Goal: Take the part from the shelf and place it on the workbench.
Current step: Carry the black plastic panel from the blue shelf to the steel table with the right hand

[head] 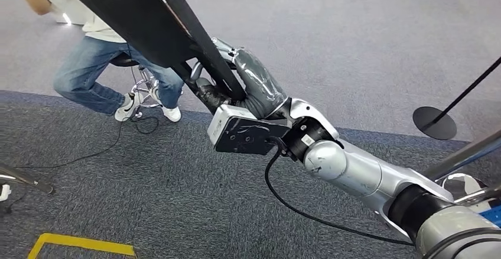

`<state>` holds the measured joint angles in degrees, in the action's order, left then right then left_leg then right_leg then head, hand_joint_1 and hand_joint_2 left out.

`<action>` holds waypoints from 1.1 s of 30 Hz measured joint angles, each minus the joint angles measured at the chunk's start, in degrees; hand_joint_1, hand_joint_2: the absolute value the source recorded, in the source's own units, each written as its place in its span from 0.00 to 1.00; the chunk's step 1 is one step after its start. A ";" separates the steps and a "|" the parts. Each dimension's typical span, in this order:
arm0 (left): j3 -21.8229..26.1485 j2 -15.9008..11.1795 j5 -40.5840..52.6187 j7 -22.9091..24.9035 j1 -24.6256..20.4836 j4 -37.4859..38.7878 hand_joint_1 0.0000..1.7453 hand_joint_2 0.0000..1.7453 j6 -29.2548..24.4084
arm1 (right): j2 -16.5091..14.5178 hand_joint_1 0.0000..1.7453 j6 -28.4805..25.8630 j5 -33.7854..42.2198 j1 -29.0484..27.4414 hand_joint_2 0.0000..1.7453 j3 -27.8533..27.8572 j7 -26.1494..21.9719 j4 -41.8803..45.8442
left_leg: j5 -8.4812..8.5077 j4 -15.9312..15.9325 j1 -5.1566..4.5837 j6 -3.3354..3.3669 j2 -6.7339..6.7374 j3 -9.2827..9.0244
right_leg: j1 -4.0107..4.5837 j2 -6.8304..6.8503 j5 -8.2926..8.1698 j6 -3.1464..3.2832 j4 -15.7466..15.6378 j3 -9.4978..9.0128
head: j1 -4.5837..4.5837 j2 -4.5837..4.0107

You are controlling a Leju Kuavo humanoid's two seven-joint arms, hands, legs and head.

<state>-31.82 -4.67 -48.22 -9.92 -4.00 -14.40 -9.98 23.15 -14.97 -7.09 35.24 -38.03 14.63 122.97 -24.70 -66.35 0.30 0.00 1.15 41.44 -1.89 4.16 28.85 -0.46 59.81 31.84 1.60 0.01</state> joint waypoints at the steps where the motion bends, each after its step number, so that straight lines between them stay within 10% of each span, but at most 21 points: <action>1: -0.01 -0.11 0.01 -0.16 -0.05 0.00 0.00 1.00 -0.15 | 0.01 1.00 -0.19 0.08 0.05 1.00 0.02 0.01 0.00 | 1.05 3.35 -0.35 0.30 1.03 -1.73 | 0.17 0.60 0.30 -0.26 -0.02 -0.32 | 0.00 0.01; 3: -0.06 -0.30 0.00 -0.37 -0.18 0.00 0.00 1.00 -0.25 | 0.05 1.00 -0.53 0.31 0.14 1.00 0.06 -0.03 0.00 | 1.12 6.17 -0.98 1.00 2.19 -3.18 | 0.55 1.62 0.69 -0.81 -0.25 -0.75 | 0.04 0.01; 6: -0.17 -0.46 0.00 -0.45 0.04 0.00 0.00 1.00 -0.27 | 0.18 1.00 -0.92 0.66 0.15 1.00 0.14 -0.09 0.04 | 1.00 6.86 -0.79 2.03 0.37 -3.70 | 0.73 2.32 1.40 -1.74 -0.51 -1.47 | 0.12 0.01; 11: -0.27 -0.49 -0.07 -0.39 -0.17 0.00 0.00 1.00 -0.27 | 0.62 1.00 -1.21 0.96 -0.13 1.00 0.68 -0.24 0.16 | 0.77 7.66 -0.39 3.41 -2.70 -4.85 | 0.61 -3.85 7.11 -2.13 13.52 6.06 | 0.37 0.01; 13: -0.33 -0.49 -0.11 -0.36 -0.15 0.00 0.00 1.00 -0.27 | 0.75 1.00 -1.28 1.22 -0.47 1.00 0.80 -0.23 0.15 | 0.58 7.54 -0.44 3.45 -4.30 -5.06 | 0.67 -4.16 5.42 -2.06 14.55 7.97 | 0.37 0.01; 16: -0.38 -0.49 -0.14 -0.21 -0.14 0.00 0.00 1.00 -0.11 | 1.00 1.00 -1.39 1.84 -0.59 1.00 1.10 -0.28 0.18 | 0.09 6.94 -0.43 2.98 -6.74 -5.23 | 0.36 -6.98 -1.20 -1.75 4.30 4.74 | 0.36 0.01; 18: -0.43 -0.53 -0.11 -0.10 -0.23 0.00 0.00 1.00 0.01 | 1.11 1.00 -1.52 2.08 -0.68 1.00 1.26 -0.40 0.28 | -0.09 6.54 -0.42 2.47 -8.00 -4.81 | 0.19 -9.01 -2.36 -1.45 0.54 3.25 | 0.33 0.00; 20: -0.54 -0.68 -0.10 0.00 -0.13 0.02 0.00 1.00 0.05 | 1.17 1.00 -1.67 2.35 -0.81 1.00 1.36 -0.49 0.39 | 0.06 6.67 -0.31 1.78 -9.36 -4.41 | 0.25 -8.27 -2.26 -0.90 0.17 2.87 | 0.34 0.00; 25: -0.72 -0.62 -0.08 0.03 -0.13 0.04 0.00 1.00 0.08 | 1.22 1.00 -2.02 2.70 -0.89 1.00 1.58 -0.85 0.50 | -4.39 -2.66 -0.29 0.14 -2.44 0.43 | 0.07 -4.35 -2.10 0.53 -0.71 1.48 | 0.03 0.01; 28: -0.77 -0.67 -0.03 0.11 -0.13 0.04 0.00 1.00 0.08 | 1.25 1.00 -2.01 2.74 -1.09 1.00 1.60 -0.92 0.50 | -5.49 -8.93 0.16 -0.33 -1.50 4.10 | 0.15 -2.10 -1.53 0.61 -0.70 0.94 | 0.02 0.01; 33: -0.88 -0.77 0.17 0.21 -0.21 0.04 0.00 1.00 0.03 | 1.27 1.00 -1.99 2.80 -1.12 1.00 1.62 -1.14 0.50 | 1.08 5.95 -0.54 0.73 2.07 -3.48 | 0.66 1.21 -0.02 -0.51 -0.74 -0.77 | 0.07 0.01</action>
<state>-32.70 -5.44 -48.05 -9.71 -4.21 -14.36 -9.95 24.42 -16.96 -4.29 34.12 -36.41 13.49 123.47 -23.63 -60.40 -0.24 0.73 3.22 37.96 -1.23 5.37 28.83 -0.97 59.06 31.08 1.67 0.02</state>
